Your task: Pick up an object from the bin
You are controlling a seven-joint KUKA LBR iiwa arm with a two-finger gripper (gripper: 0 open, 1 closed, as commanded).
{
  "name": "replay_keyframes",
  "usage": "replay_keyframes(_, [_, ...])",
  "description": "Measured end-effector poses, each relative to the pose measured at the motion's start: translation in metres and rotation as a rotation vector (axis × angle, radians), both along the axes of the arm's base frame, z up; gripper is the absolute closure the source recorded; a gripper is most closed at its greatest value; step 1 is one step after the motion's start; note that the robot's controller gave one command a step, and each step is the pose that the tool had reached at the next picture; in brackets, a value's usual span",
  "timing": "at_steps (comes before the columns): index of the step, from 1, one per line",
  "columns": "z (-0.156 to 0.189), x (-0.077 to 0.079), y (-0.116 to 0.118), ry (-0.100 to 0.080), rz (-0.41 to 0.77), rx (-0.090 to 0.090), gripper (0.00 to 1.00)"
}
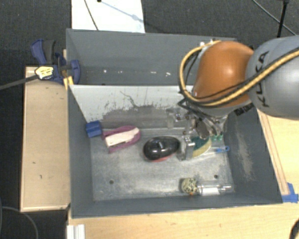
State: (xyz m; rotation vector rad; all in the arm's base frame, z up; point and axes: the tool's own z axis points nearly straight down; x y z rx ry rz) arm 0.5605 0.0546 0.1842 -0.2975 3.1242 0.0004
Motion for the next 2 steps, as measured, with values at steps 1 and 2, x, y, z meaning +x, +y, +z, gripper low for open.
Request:
replay_keyframes(1, [-0.1140, 0.0193, 0.0199, 0.004, -0.156, 0.001, 0.00])
replay_keyframes(2, [-0.1080, 0.0221, 0.0199, -0.006, -0.155, 0.003, 1.00])
